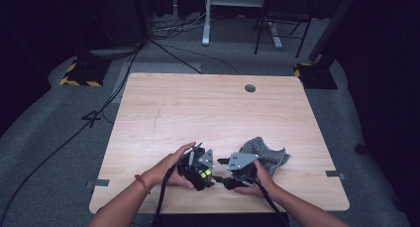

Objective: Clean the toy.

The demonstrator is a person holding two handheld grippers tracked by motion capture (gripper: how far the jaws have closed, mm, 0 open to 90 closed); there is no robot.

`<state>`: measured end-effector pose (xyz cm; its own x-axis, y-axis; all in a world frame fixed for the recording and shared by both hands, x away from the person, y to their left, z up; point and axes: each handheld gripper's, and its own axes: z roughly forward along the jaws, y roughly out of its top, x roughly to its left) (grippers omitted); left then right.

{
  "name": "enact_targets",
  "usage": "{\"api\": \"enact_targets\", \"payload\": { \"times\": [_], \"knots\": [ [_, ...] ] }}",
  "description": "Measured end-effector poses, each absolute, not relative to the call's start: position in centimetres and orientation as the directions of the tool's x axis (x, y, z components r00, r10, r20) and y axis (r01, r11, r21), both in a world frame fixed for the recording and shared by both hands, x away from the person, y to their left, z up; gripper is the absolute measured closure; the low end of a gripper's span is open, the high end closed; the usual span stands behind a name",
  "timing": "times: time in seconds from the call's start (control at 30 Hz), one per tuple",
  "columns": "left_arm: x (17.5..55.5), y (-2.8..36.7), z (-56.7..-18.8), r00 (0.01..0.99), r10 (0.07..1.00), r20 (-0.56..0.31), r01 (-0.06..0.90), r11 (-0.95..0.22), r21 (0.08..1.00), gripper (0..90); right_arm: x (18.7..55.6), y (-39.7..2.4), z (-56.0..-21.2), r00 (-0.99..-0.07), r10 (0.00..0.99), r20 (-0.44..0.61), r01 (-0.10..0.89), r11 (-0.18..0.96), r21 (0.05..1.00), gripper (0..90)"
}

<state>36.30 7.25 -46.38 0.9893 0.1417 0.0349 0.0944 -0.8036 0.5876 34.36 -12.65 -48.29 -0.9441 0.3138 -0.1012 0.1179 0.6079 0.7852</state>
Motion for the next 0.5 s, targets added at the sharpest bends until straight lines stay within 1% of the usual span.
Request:
{"api": "enact_targets", "payload": {
  "times": [0.03,0.2,0.33,0.43,0.5],
  "knots": [
    [36.2,7.3,-46.0,0.990,0.136,0.041,0.085,-0.800,0.594,15.6,34.3,-12.6,-48.3,-0.946,0.310,-0.101,0.116,0.610,0.784,39.2],
    [35.7,8.0,-44.3,0.990,0.120,0.076,0.049,-0.792,0.609,16.6,34.3,-12.7,-48.2,-0.946,0.308,-0.096,0.119,0.610,0.783,39.1],
    [35.6,9.0,-43.9,0.995,0.088,0.054,0.039,-0.805,0.592,16.2,34.3,-12.4,-48.4,-0.949,0.298,-0.101,0.113,0.621,0.775,39.1],
    [35.6,9.8,-44.0,0.996,0.081,0.044,0.041,-0.821,0.569,16.5,34.2,-12.3,-48.5,-0.952,0.289,-0.098,0.110,0.625,0.773,38.9],
    [35.7,10.2,-43.9,0.995,0.088,0.044,0.047,-0.815,0.577,16.3,34.2,-12.3,-48.5,-0.953,0.287,-0.096,0.111,0.627,0.771,38.7]
  ]
}}
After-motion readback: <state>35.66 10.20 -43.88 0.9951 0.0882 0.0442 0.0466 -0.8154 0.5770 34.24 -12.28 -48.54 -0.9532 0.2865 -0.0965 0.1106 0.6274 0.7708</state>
